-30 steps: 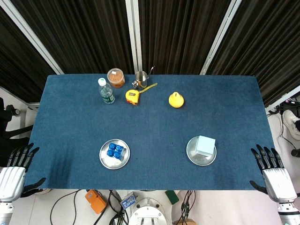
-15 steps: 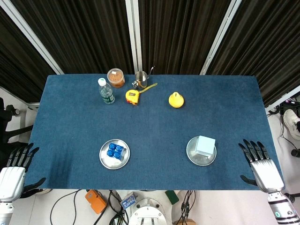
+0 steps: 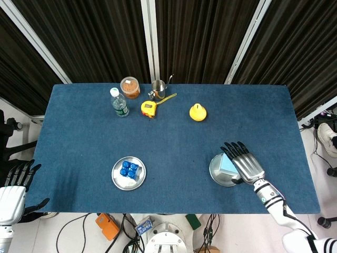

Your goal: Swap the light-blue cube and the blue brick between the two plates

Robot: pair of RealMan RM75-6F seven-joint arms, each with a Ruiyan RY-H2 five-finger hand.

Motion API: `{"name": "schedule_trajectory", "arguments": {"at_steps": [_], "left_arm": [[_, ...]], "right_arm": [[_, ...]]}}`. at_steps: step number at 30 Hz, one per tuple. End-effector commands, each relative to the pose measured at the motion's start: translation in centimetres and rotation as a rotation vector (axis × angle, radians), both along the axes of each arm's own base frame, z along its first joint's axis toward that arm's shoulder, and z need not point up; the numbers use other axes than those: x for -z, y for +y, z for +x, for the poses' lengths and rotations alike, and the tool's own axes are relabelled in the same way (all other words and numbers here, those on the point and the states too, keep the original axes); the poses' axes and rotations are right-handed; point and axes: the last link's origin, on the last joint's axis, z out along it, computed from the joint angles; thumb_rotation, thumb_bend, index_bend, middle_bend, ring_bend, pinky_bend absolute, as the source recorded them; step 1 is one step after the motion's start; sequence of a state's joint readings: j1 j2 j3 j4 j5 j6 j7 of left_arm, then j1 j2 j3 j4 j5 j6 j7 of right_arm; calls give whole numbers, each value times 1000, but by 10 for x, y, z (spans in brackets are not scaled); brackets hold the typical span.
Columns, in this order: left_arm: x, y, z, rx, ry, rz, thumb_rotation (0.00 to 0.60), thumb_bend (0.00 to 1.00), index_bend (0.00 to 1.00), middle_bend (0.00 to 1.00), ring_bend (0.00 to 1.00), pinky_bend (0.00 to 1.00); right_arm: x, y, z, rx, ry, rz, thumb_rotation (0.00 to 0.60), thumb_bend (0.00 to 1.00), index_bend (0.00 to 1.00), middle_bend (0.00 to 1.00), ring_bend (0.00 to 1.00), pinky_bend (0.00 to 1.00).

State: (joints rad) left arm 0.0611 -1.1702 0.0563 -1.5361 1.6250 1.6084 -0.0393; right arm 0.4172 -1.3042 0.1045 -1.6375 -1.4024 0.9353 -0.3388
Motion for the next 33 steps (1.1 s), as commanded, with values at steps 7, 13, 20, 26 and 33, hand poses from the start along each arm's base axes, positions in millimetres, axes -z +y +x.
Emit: {"name": "schedule_trajectory", "arguments": {"at_steps": [7, 13, 20, 26, 33], "left_arm": [[-1, -2, 1, 10, -4, 8, 600, 71, 101, 6, 0, 39], [1, -2, 2, 13, 0, -1, 600, 72, 101, 6, 0, 38], [6, 2, 4, 22, 2, -32, 600, 72, 101, 6, 0, 39], [8, 3, 3, 13, -1, -52, 600, 71, 101, 6, 0, 38], [4, 3, 2, 13, -18, -44, 600, 71, 101, 6, 0, 38]], "right_arm": [[5, -4, -1, -13, -19, -53, 600, 388, 653, 549, 554, 559], [-2, -7, 15, -51, -77, -110, 600, 400, 686, 578, 584, 582], [14, -36, 98, -170, -163, -110, 600, 400, 655, 578, 581, 580], [69, -73, 164, -194, -127, -121, 600, 401, 608, 578, 547, 561], [117, -78, 184, -129, -135, -57, 600, 401, 257, 399, 409, 477]]}}
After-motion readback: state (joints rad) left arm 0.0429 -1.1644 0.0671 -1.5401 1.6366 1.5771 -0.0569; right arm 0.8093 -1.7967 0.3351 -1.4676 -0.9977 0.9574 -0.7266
